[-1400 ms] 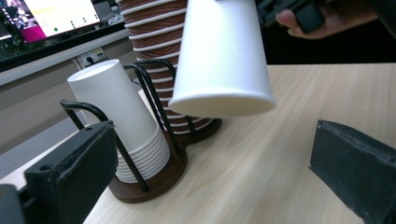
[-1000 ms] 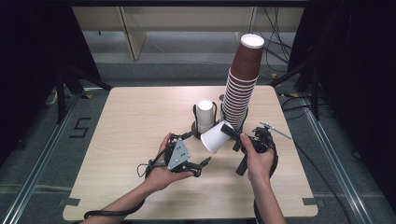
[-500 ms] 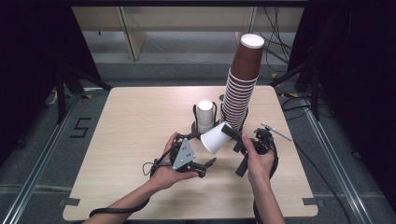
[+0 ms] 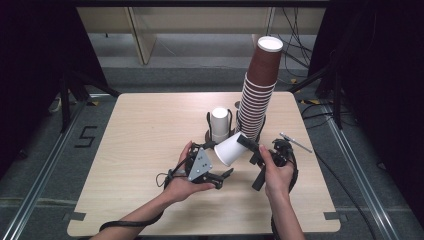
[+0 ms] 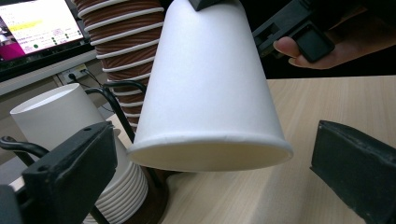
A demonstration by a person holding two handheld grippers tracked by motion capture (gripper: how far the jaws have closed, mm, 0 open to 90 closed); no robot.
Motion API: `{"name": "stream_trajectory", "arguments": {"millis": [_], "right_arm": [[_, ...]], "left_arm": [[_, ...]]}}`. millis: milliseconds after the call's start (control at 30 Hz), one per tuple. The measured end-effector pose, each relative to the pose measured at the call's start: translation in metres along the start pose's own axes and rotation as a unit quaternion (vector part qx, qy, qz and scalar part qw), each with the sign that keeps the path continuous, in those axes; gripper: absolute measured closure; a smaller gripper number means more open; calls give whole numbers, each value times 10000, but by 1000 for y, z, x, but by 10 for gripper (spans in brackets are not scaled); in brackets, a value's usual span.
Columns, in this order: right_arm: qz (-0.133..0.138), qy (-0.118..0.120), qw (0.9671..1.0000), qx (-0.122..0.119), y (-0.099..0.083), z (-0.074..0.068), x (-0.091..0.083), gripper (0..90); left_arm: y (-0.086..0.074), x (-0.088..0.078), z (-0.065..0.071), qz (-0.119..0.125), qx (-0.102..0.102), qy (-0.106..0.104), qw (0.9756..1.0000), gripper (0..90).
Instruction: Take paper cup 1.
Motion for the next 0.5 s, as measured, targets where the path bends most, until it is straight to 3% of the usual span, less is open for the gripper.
{"name": "stream_trajectory", "arguments": {"millis": [167,200,267,500], "right_arm": [[-14,38,10000,36,-1,-1,-1,360],[-28,54,9998,176,-2,-3,-1,360],[-21,87,9999,70,-2,-1,-1,360],[-27,106,9998,137,-3,0,-1,360]], "left_arm": [[1,2,0,19,-15,1,10000,0],[1,3,1,25,-29,0,10000,0],[2,5,1,29,-16,3,10000,0],[1,7,1,27,-41,-5,10000,0]]}}
Point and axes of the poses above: each handheld gripper's, and its own axes: x roughly forward along the jaws, y roughly out of its top, z roughly to its right, the point moved 1 cm from there along x, roughly forward along the jaws, and after that the axes turned 3 degrees about z, right-handed, at the moved point
